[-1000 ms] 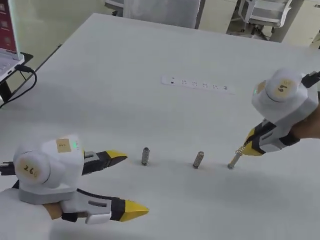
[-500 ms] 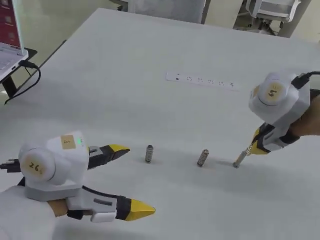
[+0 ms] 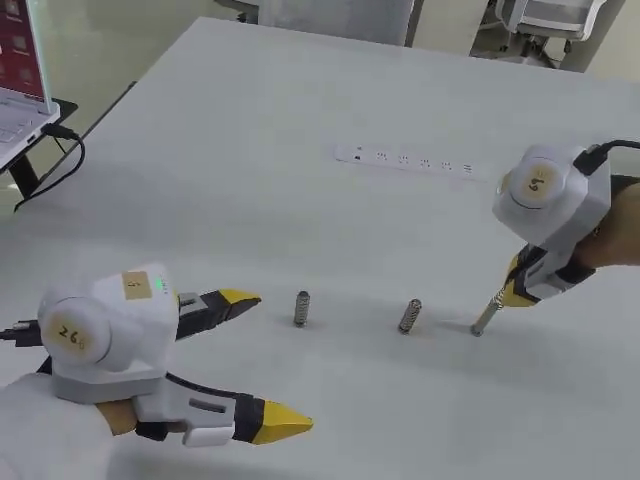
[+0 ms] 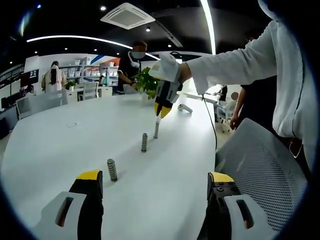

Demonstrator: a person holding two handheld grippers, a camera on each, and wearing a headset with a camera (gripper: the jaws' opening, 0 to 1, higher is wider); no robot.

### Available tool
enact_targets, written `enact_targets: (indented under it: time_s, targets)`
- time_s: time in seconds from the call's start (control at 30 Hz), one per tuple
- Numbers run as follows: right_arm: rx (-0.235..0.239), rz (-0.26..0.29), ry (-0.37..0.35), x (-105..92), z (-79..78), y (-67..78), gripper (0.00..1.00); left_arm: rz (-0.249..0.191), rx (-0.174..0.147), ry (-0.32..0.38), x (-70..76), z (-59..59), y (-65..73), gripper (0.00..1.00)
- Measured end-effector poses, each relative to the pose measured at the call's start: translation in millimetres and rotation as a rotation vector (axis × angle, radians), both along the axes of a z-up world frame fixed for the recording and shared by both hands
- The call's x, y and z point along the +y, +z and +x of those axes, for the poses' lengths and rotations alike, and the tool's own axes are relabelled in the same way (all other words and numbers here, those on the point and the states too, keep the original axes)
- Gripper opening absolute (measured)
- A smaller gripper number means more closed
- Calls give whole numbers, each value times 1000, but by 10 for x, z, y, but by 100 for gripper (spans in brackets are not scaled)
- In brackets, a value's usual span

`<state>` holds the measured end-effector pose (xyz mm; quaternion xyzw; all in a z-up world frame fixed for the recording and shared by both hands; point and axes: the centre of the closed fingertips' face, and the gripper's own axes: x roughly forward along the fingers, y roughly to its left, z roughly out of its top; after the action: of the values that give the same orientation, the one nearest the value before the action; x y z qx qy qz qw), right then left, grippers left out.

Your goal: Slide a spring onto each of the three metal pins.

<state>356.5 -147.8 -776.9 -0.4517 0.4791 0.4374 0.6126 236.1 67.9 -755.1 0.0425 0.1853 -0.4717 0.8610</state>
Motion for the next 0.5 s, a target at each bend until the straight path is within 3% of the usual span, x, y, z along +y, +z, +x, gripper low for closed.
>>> enact_targets:
  time_s: [0.5]
  targets:
    - [55, -27, -2, 4, 5, -253, 8, 2, 0, 1, 9, -14, 27, 82]
